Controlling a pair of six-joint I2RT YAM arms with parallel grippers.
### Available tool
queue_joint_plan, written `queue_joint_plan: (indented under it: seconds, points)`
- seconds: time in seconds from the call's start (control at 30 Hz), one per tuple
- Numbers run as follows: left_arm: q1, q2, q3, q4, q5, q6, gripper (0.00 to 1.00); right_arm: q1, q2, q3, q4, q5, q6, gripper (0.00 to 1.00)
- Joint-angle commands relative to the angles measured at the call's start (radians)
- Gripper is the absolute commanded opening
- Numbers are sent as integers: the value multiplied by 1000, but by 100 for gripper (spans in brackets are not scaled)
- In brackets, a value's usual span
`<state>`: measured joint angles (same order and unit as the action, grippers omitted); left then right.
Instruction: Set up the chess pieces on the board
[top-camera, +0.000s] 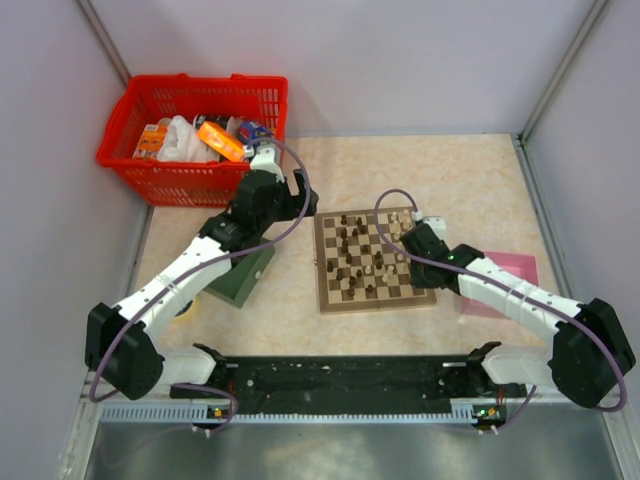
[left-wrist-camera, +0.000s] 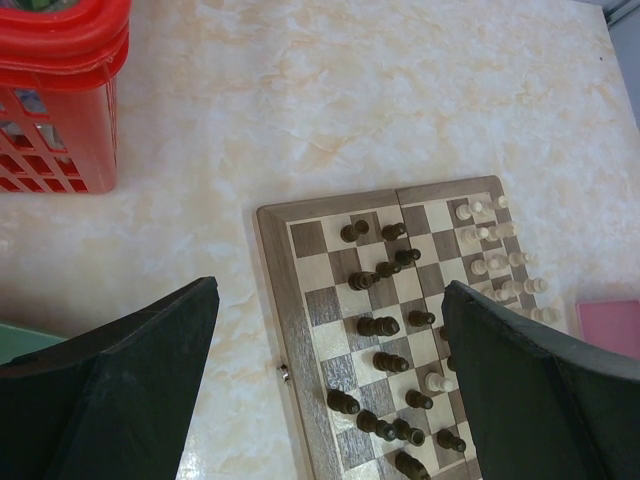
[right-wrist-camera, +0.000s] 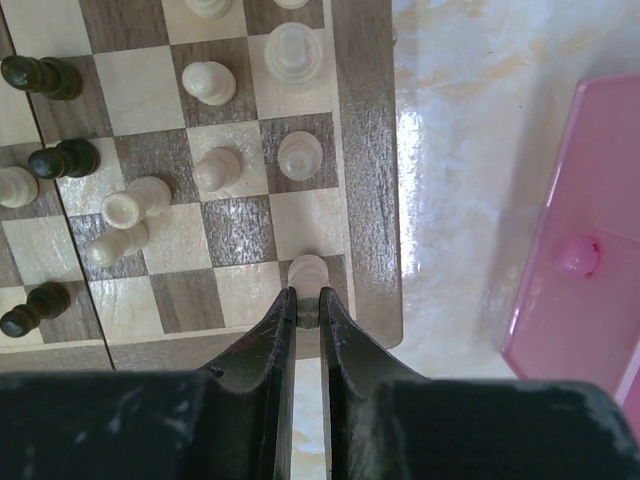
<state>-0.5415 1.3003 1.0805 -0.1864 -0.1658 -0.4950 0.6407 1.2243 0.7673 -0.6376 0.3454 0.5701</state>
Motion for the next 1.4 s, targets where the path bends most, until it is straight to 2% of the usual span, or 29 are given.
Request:
queue_joint_plan:
  seconds: [0.0, 0.33, 0.63, 1.37]
  points:
    - [6, -35, -10, 38, 15, 4, 99, 7, -8, 36, 21, 86, 19, 9]
    - [11, -38, -11, 41, 26, 3, 99, -10, 4, 24, 67, 93, 22, 9]
    - [12, -33, -13, 50, 38, 0, 99, -41, 21, -3, 113, 41, 11, 11]
    - [17, -30, -19, 54, 48, -7, 99, -49, 49, 6, 95, 15, -22, 16]
